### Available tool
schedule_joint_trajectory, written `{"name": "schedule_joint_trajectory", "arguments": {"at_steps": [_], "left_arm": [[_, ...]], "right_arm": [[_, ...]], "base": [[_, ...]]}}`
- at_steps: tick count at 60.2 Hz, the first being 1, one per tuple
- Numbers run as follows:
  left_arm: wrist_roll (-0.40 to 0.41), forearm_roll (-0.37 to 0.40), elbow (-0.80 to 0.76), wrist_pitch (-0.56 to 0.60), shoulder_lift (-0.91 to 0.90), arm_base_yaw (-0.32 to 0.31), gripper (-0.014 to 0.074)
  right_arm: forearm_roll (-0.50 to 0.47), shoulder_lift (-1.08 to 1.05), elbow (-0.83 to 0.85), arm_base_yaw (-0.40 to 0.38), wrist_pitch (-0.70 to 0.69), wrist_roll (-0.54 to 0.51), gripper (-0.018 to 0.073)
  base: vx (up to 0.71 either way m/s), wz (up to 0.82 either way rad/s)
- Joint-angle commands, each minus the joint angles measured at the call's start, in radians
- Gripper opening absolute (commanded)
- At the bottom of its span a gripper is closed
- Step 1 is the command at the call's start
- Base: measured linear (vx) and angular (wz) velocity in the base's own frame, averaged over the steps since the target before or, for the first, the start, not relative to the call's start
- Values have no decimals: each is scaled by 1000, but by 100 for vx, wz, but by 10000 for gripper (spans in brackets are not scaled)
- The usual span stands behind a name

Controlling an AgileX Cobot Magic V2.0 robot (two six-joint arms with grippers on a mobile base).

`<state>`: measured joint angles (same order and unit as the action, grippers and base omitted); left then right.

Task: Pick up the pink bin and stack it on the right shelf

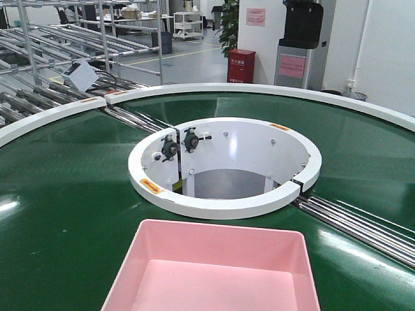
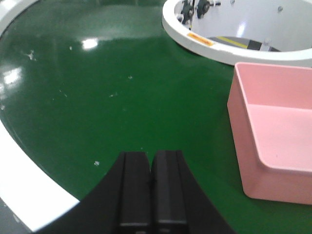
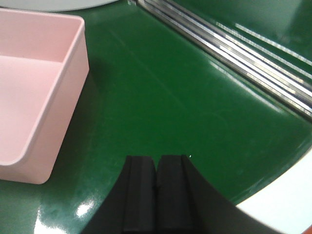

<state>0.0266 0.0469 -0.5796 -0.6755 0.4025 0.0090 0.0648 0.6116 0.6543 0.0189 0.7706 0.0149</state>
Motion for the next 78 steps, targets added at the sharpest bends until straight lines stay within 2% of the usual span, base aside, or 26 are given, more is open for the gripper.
{"name": "schedule_joint_trajectory", "arguments": {"at_steps": [1, 8, 16, 21, 26, 29, 33, 39, 46, 55, 68, 78], "left_arm": [[7, 14, -12, 80, 20, -8, 13], [-6, 12, -13, 40, 52, -8, 115], [-70, 12, -13, 6, 110, -8, 340], [-76, 31, -13, 6, 146, -18, 481], [-85, 31, -13, 13, 184, -47, 579], [-96, 31, -13, 15, 204, -78, 622], [-120, 31, -13, 18, 235, -133, 642], [-156, 30, -32, 13, 293, -225, 638], [-175, 28, -112, -50, 401, -298, 623], [-181, 30, -249, -121, 593, -338, 607], [-203, 30, -467, -124, 856, -373, 604], [-195, 29, -642, -147, 1053, -426, 594]], "right_arm": [[5, 43, 34, 1, -65, 7, -5], [-18, 101, 34, 1, -47, -29, 63], [-113, 156, 34, 3, -45, -139, 267], [-146, 188, 34, 26, -57, -176, 406], [-149, 221, 34, 73, -60, -187, 524], [-144, 237, 34, 101, -59, -187, 563], [-142, 262, 37, 155, -60, -195, 608], [-115, 304, 69, 227, -35, -182, 614], [-119, 374, 141, 251, 46, -153, 589], [-120, 480, 263, 250, 142, -102, 550], [-124, 671, 468, 250, 267, -52, 528], [-124, 821, 613, 250, 364, -6, 517]], "base": [[0, 0], [0, 0], [0, 0], [0, 0], [0, 0], [0, 0], [0, 0], [0, 0], [0, 0], [0, 0], [0, 0], [0, 0]]}}
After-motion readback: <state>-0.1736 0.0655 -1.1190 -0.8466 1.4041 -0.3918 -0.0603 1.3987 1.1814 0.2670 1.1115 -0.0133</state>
